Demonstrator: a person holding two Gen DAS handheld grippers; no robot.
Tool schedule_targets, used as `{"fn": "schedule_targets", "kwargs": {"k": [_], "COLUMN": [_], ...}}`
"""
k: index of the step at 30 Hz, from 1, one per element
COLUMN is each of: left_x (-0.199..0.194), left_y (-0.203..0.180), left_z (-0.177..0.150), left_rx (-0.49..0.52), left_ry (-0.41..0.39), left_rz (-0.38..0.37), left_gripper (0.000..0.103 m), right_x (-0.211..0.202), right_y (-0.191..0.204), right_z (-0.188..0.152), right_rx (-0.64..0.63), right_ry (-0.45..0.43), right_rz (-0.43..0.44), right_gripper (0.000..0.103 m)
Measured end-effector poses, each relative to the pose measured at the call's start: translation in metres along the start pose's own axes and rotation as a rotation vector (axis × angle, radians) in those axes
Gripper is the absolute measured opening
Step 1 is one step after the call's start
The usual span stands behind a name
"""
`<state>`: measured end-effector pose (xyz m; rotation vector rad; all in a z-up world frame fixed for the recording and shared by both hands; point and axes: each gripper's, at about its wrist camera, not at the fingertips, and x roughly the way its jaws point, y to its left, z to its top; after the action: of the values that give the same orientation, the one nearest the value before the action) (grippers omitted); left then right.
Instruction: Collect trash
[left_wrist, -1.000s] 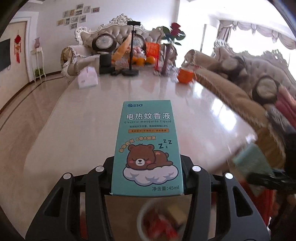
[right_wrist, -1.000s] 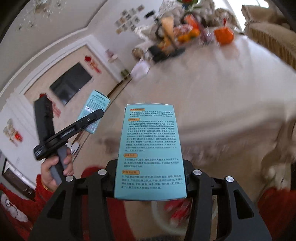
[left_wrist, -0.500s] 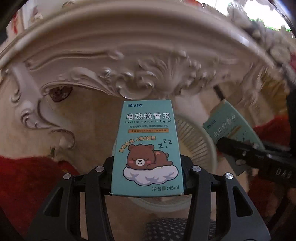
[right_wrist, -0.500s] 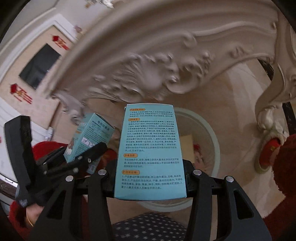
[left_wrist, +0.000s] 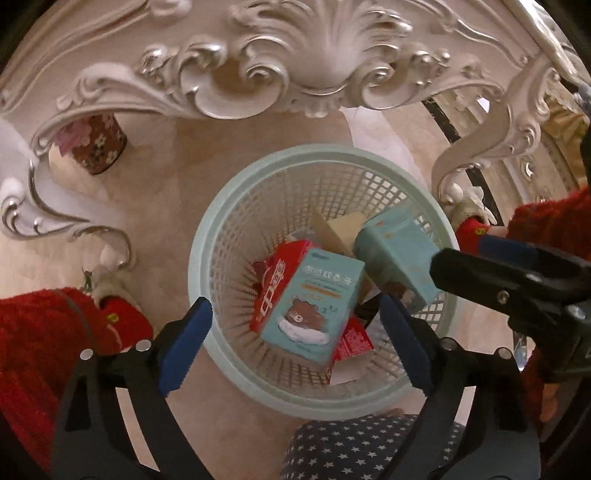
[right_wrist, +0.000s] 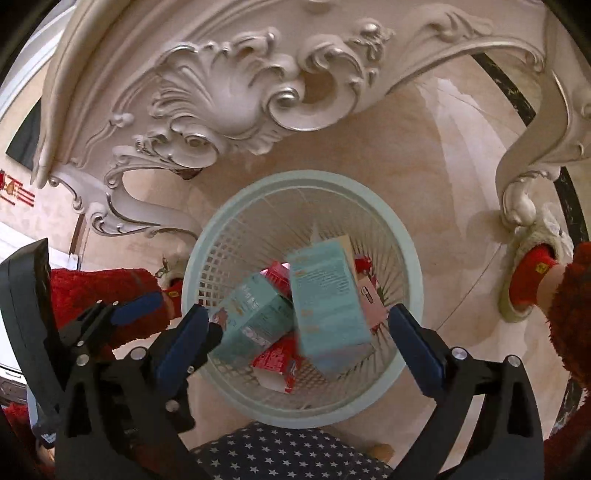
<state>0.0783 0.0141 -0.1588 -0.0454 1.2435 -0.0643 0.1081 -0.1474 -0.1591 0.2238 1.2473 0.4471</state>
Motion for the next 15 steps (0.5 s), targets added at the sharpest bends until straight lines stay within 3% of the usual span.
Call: {"fn": "schedule_targets", "kwargs": {"k": [8,15], "left_x": [-0.001,-0.049], "left_y": [0.002,0.009], "left_z": [0.001,0.003], "left_rx": [-0.015,-0.03], "left_ry": [-0.011,-0.141], "left_rz": [0.005,0.035], "left_gripper": [0.09,0.09], "right_x": [-0.003,-0.05], "right_y": [0.0,0.017], "right_z": [0.001,-0.002], "right_rx": [0.018,-0.002], "right_ry": [-0.016,-0.128], "right_rz": [-0.045,-0.057], "right_gripper": [0.095,0.095]}}
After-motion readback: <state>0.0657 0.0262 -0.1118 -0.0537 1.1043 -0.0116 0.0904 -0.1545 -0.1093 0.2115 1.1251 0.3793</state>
